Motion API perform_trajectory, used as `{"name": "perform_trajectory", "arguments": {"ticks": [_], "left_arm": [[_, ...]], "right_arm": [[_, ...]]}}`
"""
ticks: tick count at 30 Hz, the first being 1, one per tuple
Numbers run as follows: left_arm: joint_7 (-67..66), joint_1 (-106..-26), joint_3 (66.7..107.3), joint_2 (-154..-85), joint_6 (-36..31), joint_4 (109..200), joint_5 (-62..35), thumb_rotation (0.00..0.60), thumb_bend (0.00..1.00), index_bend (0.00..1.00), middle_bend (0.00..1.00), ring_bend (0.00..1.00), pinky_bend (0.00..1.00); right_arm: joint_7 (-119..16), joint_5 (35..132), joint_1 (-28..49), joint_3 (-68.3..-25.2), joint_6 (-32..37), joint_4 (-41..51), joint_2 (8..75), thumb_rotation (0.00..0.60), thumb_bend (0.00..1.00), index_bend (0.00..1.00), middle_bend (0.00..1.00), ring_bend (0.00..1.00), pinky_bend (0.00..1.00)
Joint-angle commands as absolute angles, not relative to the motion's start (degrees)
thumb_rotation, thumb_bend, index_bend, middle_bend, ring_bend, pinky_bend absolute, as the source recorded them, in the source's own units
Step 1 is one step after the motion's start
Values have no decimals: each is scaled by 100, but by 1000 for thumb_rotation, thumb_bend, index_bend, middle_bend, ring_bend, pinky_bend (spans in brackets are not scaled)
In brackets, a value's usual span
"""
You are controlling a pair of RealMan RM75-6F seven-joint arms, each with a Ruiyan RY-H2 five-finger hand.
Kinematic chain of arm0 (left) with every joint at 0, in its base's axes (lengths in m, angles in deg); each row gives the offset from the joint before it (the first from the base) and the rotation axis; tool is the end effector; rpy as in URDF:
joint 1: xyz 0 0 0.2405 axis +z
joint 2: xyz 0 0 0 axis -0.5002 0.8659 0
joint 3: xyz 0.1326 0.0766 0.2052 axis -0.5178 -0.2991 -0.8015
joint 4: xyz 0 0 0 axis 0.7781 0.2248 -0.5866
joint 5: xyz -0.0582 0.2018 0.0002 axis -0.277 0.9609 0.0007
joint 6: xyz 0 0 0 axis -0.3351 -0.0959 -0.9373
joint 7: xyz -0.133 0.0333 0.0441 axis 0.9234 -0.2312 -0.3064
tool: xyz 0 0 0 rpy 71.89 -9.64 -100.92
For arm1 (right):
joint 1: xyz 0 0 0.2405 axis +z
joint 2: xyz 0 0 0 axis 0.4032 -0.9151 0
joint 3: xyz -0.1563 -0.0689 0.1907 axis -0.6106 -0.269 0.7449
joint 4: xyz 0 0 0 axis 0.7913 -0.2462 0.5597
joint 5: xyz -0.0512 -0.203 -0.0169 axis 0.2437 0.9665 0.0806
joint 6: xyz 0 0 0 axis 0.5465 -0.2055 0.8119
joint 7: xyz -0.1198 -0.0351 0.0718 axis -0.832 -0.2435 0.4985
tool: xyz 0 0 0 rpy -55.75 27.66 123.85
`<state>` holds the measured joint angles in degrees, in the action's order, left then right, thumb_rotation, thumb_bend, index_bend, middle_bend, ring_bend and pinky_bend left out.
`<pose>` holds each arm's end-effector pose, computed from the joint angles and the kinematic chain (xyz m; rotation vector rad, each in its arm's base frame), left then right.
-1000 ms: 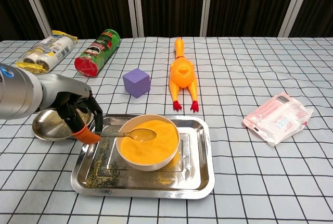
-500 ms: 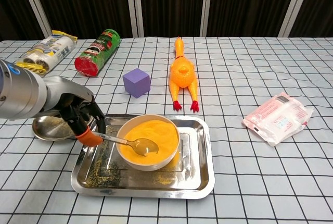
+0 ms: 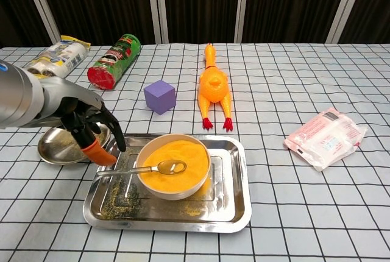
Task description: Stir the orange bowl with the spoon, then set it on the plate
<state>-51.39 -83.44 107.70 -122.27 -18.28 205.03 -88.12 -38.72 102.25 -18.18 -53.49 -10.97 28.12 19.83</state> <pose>-0.0729 0.2704 0.0053 -1.5562 -1.6944 -0.3674 -0.3080 -0.1848 0.1511 1.2736 -1.2467 1.0300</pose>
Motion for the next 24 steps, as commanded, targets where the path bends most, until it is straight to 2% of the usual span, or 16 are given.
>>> {"name": "perform_trajectory", "arguments": {"ticks": [1,4,6,8,10,12,14,15,16,18,20,24], "left_arm": [[-5050,-8345,10757,-12154,-1759,20511,-8808,600,453,318,0,0,0],[-4928,-8332,10784,-12025,-1678,20560,-8771,600,374,304,0,0,0],[-4851,-8308,10782,-11921,-1659,20629,-8703,600,278,284,0,0,0],[-4784,-8276,10720,-11824,-1688,20697,-8557,600,242,264,0,0,0],[-4730,-8233,10573,-11743,-1771,20761,-8252,600,297,213,8,0,0],[-4777,-8204,10348,-11660,-1805,20821,-7946,600,459,160,39,9,17],[-4904,-8186,10066,-11542,-1836,20904,-7514,600,587,159,142,98,120],[-4954,-8170,9921,-11493,-1842,20940,-7277,600,636,161,237,186,209],[-4994,-8161,9820,-11461,-1853,20961,-7115,600,653,163,282,229,251],[-5147,-8147,9512,-11380,-1886,21023,-6603,600,719,181,506,439,457],[-5196,-8096,9278,-11316,-1873,21106,-6241,600,751,190,618,544,562],[-5235,-7998,8807,-10986,-1516,21390,-5759,600,787,192,706,619,615]], "right_arm": [[-3877,10223,-1819,-5350,-1098,2813,1983,600,404,0,0,0,0],[-3860,10205,-1814,-5344,-1083,2822,1968,600,404,0,0,0,0],[-3856,10206,-1818,-5349,-1084,2814,1974,600,405,0,0,0,0],[-3851,10208,-1816,-5346,-1085,2805,1978,600,405,0,0,0,0],[-3849,10209,-1814,-5347,-1080,2801,1977,600,405,0,0,0,0],[-3853,10212,-1812,-5349,-1078,2801,1978,600,405,0,0,0,0],[-3861,10217,-1812,-5349,-1083,2801,1978,600,404,0,0,0,0],[-3865,10217,-1812,-5348,-1086,2801,1979,600,404,0,0,0,0],[-3867,10217,-1813,-5348,-1088,2802,1980,600,405,0,0,0,0],[-3874,10213,-1813,-5348,-1086,2801,1982,600,405,0,0,0,0],[-3879,10209,-1810,-5349,-1079,2802,1983,600,404,0,0,0,0],[-3901,10205,-1802,-5348,-1069,2803,1989,600,405,0,0,0,0]]}}
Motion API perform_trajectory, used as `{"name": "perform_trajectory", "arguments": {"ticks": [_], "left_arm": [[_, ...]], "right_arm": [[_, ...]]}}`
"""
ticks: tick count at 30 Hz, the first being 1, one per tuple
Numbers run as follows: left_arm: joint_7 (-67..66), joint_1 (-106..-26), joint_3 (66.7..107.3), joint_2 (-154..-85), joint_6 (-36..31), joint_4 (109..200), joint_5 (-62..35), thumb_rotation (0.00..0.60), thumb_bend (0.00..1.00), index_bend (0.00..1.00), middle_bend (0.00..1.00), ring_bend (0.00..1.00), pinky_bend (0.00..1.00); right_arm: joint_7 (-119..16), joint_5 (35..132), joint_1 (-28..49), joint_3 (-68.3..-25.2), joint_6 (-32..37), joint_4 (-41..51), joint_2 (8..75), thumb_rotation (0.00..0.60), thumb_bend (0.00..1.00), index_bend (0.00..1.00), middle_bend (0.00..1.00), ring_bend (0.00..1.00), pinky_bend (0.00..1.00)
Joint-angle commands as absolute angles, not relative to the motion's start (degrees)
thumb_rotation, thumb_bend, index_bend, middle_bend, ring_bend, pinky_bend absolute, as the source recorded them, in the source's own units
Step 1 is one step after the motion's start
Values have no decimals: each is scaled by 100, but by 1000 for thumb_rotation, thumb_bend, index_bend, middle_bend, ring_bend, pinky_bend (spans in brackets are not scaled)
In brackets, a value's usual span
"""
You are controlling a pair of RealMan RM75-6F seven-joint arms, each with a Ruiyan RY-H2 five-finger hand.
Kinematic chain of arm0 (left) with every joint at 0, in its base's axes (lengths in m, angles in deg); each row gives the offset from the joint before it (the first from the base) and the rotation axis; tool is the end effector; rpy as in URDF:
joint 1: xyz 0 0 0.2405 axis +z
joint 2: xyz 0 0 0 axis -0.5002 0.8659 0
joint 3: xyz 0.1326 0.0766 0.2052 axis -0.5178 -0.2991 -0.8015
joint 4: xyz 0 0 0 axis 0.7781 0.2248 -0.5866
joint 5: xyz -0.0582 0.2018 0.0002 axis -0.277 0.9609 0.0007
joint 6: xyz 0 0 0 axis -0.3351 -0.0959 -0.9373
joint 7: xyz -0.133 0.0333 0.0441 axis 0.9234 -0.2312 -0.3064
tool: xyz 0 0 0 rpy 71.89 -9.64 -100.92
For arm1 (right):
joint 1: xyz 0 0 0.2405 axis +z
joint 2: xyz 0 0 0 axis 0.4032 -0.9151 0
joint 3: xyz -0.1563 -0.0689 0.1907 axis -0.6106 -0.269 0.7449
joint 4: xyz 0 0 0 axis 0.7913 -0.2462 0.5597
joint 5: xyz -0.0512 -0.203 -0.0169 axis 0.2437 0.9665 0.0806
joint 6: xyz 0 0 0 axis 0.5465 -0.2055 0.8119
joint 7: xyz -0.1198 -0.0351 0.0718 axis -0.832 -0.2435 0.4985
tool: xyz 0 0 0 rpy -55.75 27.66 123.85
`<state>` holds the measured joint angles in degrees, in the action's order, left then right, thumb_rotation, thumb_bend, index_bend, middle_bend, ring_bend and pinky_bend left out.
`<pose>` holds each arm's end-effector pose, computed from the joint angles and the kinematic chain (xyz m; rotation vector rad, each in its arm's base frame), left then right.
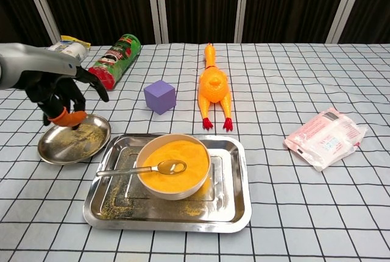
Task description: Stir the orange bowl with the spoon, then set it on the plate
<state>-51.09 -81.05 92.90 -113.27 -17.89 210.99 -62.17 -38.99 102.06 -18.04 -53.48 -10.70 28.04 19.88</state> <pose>-0.0936 0.2673 0.0419 -1.7298 -1.2791 -0.5017 -0.3085 -0.1855 0.1506 1.2766 -1.2463 1.0235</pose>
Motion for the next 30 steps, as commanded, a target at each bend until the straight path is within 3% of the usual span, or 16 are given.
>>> {"name": "perform_trajectory", "arguments": {"ticks": [1,10,30], "left_arm": [[-5254,-8002,8736,-10909,-1436,21427,-5717,600,793,193,715,625,619],[-5149,-8130,8385,-10552,-754,21667,-5556,600,820,192,734,641,632],[-4990,-8795,7993,-10556,412,21668,-5654,600,853,199,737,643,636]], "right_arm": [[-3906,10203,-1801,-5346,-1069,2803,1990,600,405,0,0,0,0],[-3900,10194,-1803,-5342,-1074,2795,1991,600,405,0,0,0,0],[-3916,10195,-1804,-5343,-1078,2783,1990,600,405,0,0,0,0]]}}
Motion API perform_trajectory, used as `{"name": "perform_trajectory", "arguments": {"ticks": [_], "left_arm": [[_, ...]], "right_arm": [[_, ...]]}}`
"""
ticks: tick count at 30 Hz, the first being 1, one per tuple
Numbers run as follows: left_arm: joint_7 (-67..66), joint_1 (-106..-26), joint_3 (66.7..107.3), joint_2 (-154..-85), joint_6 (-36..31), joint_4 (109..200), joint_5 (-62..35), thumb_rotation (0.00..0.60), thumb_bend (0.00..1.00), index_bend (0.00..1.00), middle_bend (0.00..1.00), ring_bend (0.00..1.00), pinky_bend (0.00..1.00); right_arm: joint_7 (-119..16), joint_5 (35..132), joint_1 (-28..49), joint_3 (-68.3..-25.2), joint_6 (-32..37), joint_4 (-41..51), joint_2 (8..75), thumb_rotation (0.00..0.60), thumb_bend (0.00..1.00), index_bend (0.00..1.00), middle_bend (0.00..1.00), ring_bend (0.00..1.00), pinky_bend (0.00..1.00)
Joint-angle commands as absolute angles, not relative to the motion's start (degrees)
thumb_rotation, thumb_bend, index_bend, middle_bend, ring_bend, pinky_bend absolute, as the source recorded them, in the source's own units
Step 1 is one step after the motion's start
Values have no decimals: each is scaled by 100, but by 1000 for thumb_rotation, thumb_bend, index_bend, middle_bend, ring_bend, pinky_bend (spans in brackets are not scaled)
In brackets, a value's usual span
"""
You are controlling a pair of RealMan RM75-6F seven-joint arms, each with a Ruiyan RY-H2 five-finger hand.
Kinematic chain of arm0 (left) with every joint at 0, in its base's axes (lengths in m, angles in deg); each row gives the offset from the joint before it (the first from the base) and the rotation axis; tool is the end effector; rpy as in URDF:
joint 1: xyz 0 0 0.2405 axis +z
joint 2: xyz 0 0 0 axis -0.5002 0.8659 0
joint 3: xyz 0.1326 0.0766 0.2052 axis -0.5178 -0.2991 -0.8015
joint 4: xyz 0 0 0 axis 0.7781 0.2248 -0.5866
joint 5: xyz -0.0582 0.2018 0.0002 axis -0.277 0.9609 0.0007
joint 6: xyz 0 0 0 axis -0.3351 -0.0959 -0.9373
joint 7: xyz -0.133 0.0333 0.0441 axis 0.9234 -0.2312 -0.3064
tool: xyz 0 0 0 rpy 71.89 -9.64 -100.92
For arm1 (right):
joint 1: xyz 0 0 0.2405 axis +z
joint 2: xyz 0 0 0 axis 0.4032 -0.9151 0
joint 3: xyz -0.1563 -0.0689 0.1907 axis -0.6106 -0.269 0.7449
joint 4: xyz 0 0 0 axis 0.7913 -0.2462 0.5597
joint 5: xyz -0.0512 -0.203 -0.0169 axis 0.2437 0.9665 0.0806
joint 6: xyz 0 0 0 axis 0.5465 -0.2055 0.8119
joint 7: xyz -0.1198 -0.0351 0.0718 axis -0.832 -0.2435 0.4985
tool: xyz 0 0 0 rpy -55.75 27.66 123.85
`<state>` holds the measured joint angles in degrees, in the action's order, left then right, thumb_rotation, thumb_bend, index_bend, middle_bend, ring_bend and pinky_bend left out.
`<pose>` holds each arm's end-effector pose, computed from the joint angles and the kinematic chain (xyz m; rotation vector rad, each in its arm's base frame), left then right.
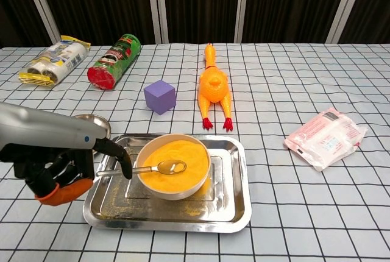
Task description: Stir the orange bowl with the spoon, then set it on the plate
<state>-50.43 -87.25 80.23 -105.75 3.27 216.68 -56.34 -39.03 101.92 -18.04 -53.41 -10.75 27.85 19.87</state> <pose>-0.0856 0.2166 0.0246 -2.2256 -1.2278 -0.3557 -0.3094 -0.1858 0.1514 1.2745 -1.2422 1.0211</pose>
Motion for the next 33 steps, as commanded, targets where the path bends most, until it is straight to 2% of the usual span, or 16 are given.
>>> {"name": "perform_trajectory", "arguments": {"ticks": [1,10,18,26,33], "left_arm": [[-4959,-8824,7980,-10545,460,21668,-5680,600,853,204,738,643,636],[-4815,-9149,7850,-10446,547,21632,-6001,600,854,212,741,644,636],[-4655,-9412,7806,-10630,543,21318,-6319,600,854,199,739,644,636],[-4508,-9628,7831,-10825,449,21097,-6567,600,854,195,738,644,636],[-4445,-9709,7767,-10734,308,21092,-6635,600,854,194,738,644,636]], "right_arm": [[-3919,10194,-1805,-5345,-1076,2782,1991,600,405,0,0,0,0],[-3914,10186,-1803,-5349,-1059,2795,1984,600,405,0,0,0,0],[-3898,10185,-1806,-5348,-1063,2798,1977,600,405,0,0,0,0],[-3884,10197,-1805,-5350,-1065,2792,1976,600,404,0,0,0,0],[-3875,10205,-1800,-5355,-1055,2789,1979,600,404,0,0,0,0]]}}
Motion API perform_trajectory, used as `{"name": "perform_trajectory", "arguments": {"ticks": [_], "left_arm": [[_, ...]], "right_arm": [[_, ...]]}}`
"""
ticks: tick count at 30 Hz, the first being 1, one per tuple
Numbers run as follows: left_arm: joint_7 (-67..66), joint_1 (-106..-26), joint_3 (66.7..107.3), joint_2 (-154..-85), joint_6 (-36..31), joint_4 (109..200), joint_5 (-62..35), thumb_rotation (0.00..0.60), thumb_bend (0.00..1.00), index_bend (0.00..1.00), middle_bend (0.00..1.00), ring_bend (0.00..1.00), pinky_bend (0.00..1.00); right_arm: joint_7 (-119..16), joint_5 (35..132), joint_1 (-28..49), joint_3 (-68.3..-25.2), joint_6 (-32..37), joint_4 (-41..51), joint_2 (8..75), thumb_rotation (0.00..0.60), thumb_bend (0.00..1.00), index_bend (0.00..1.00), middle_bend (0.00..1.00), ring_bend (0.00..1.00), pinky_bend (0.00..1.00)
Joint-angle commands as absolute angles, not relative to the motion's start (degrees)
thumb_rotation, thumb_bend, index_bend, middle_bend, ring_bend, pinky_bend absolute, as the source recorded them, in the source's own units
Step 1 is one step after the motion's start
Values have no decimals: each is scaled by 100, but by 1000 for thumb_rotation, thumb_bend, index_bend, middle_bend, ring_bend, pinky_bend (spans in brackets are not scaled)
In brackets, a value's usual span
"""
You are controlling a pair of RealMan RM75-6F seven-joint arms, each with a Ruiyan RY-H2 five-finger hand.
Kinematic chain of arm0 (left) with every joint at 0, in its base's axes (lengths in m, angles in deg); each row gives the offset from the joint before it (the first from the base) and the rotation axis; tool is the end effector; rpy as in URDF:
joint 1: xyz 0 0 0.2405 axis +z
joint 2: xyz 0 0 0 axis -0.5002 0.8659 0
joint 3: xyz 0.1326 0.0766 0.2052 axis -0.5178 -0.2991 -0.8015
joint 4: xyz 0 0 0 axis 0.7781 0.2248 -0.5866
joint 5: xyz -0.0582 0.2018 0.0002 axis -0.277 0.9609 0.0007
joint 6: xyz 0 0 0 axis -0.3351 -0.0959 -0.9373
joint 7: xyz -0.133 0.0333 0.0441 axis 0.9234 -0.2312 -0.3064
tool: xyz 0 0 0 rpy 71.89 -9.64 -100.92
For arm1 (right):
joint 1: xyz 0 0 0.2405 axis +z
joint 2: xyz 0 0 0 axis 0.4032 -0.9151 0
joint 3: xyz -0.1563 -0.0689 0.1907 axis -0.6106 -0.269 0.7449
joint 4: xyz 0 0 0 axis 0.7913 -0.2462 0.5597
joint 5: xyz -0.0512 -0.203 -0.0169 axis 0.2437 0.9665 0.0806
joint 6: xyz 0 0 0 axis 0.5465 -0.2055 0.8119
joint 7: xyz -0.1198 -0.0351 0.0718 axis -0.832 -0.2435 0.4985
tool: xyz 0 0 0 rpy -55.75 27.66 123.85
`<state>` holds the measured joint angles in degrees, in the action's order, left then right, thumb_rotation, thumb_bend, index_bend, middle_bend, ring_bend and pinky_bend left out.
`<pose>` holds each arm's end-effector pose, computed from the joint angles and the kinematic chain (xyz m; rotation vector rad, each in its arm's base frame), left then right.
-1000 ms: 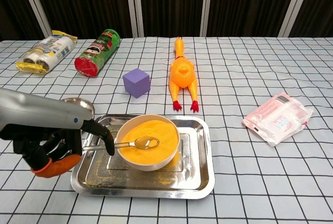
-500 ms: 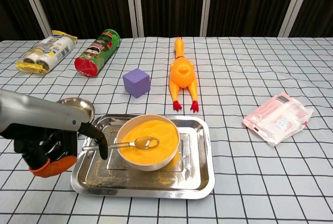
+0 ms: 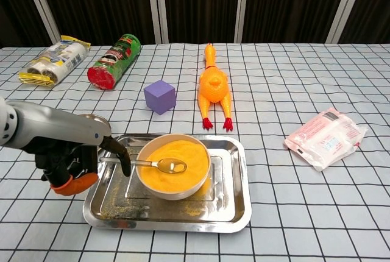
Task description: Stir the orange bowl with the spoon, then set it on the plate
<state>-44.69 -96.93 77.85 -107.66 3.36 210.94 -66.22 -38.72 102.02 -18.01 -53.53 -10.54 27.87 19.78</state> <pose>-0.0890 0.2413 0.0136 -2.1456 -1.2772 -0.2608 -0.3095 -0.1855 0.1510 1.2767 -1.2490 1.0210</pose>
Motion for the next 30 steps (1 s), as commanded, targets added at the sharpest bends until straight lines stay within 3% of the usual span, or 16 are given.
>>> {"name": "perform_trajectory", "arguments": {"ticks": [1,10,15,20,23,26,30], "left_arm": [[-4433,-9715,7760,-10720,299,21087,-6635,600,854,194,738,644,636],[-4310,-9754,7693,-10659,342,20984,-6703,600,817,190,735,643,636],[-4199,-9753,7643,-10368,598,21182,-6632,600,476,205,738,643,659],[-3940,-9635,7658,-9688,773,21464,-6272,600,334,267,776,672,688],[-3609,-9443,7784,-9378,691,21551,-5914,600,308,345,874,763,774],[-3375,-9159,7933,-9368,93,21488,-5295,600,302,432,985,880,872],[-3981,-8810,7705,-9976,-1255,21131,-3869,600,299,432,1000,932,909]], "right_arm": [[-3879,10207,-1801,-5357,-1055,2790,1979,600,404,0,0,0,0],[-3901,10207,-1803,-5363,-1055,2798,1980,600,405,0,0,0,0],[-3876,10200,-1805,-5358,-1058,2794,1974,600,404,0,0,0,0],[-3856,10201,-1800,-5358,-1045,2786,1972,600,405,0,0,0,0],[-3883,10221,-1794,-5362,-1049,2791,1977,600,405,0,0,0,0],[-3900,10220,-1796,-5367,-1047,2799,1979,600,405,0,0,0,0],[-3907,10201,-1797,-5363,-1044,2801,1981,600,405,0,0,0,0]]}}
